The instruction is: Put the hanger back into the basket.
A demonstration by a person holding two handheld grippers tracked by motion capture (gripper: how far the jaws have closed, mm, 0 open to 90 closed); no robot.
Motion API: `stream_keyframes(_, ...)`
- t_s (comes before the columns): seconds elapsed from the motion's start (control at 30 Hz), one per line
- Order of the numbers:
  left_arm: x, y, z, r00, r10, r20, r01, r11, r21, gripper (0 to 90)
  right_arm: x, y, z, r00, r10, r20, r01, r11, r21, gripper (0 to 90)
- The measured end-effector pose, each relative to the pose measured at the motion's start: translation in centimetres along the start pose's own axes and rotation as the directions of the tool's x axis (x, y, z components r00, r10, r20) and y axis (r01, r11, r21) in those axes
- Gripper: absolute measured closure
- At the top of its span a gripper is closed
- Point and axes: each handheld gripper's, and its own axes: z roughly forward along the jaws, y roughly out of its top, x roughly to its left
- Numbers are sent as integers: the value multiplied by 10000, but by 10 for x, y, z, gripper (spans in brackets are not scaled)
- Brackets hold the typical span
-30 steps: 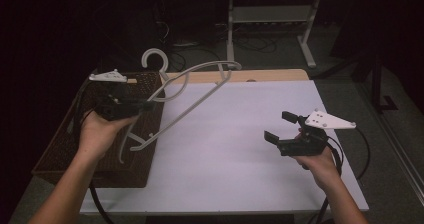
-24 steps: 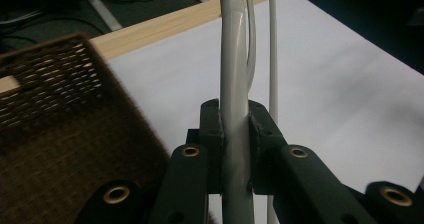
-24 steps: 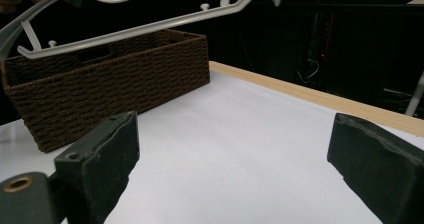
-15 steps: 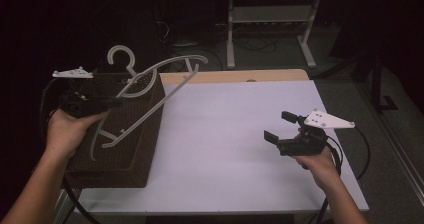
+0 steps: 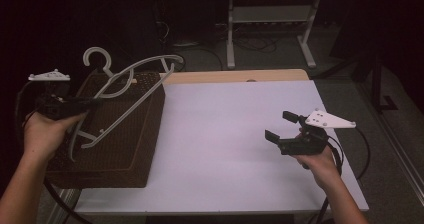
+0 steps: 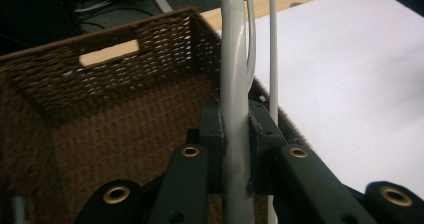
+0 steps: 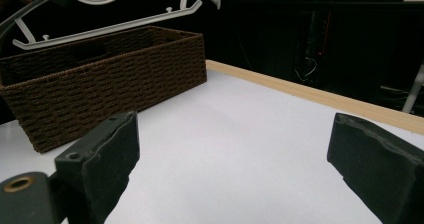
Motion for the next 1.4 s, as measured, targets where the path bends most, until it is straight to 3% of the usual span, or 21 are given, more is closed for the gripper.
stream_keyframes(0.27, 26, -15, -12, 9985, -285, -468, 289, 9995, 83, 804, -1, 0, 1, 10000, 31, 35, -31, 10000, 21, 59)
stream_keyframes(0.53, 42, -26, -16, 9962, -376, -780, 405, 9985, 355, 804, -1, -1, 1, 10000, 1, 60, -1, 10000, 59, 59)
stream_keyframes(1.1, 60, -45, -10, 9935, -410, -1062, 505, 9948, 882, 803, -1, -1, 2, 10000, 33, 54, -33, 10000, 88, 60)
stream_keyframes(1.4, 65, -43, 3, 9942, -100, -1066, 240, 9911, 1307, 802, -2, -1, 2, 10000, 38, 86, -39, 10000, 88, 60)
